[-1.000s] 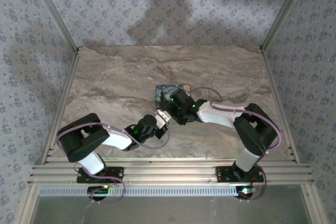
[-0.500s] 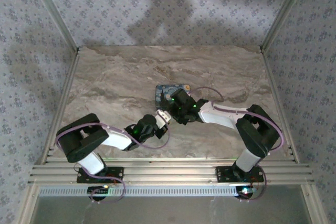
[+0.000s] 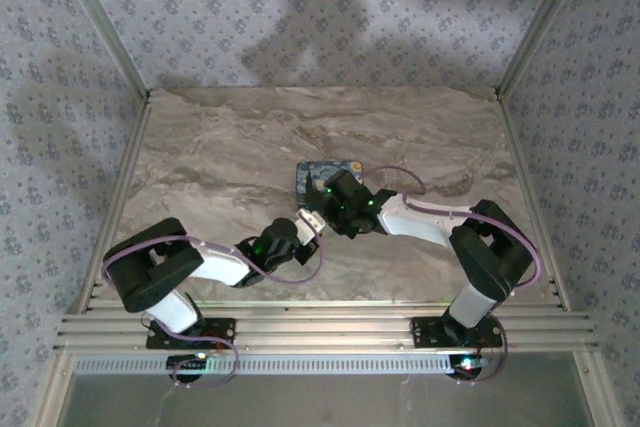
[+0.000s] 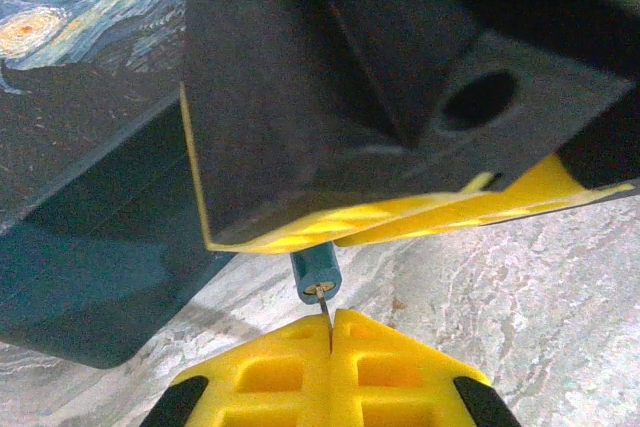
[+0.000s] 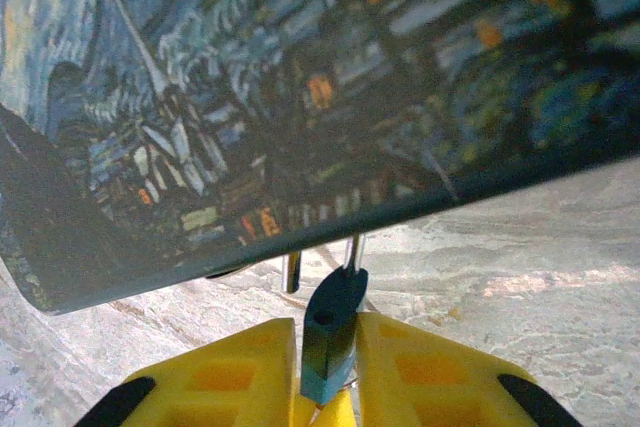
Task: Unlock the padlock with the key
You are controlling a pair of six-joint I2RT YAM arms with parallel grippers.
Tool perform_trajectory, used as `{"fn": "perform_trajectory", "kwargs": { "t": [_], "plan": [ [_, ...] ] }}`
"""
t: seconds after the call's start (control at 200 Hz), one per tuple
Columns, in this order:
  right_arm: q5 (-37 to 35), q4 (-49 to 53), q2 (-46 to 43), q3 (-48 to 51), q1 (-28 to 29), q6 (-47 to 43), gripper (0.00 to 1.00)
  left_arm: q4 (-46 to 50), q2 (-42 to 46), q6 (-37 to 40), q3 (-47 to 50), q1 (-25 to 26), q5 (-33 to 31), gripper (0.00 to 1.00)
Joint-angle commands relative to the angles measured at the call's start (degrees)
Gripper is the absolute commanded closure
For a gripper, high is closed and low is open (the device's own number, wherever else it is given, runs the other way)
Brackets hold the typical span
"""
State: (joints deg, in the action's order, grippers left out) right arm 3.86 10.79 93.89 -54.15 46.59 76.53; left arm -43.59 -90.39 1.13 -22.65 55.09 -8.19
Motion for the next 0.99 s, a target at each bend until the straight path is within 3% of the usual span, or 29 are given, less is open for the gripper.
{"fn": "perform_trajectory", "kwargs": {
  "t": [0.0,0.2,0.555,0.655,0.759,0.989],
  "plan": [
    [1.8,1.5,-1.6,0.3,1.3,-0.8,0.82,1.1,1.2,0.4,-0.2,-0.8,-1.1,1.0],
    [1.4,1.8,-2.0,0.5,1.5,-0.7,1.0,1.4,1.8,0.6,-0.1,-0.8,-1.0,1.0],
    [-0.9,1.8,-3.8,1.5,1.9,-0.2,1.0,2.6,4.5,0.3,0.2,-0.8,-0.6,1.0],
    [-2.0,1.7,-4.6,2.3,1.9,0.0,1.0,3.3,5.1,0.2,0.3,-0.8,0.0,0.85],
    [-3.4,2.2,-5.9,3.0,1.8,0.3,1.0,3.8,6.4,-0.5,0.7,-0.7,0.2,0.76],
    [-5.9,3.4,-8.1,4.6,1.8,0.9,1.0,6.2,12.8,-2.6,3.1,-1.5,0.0,0.73]
  ]
}}
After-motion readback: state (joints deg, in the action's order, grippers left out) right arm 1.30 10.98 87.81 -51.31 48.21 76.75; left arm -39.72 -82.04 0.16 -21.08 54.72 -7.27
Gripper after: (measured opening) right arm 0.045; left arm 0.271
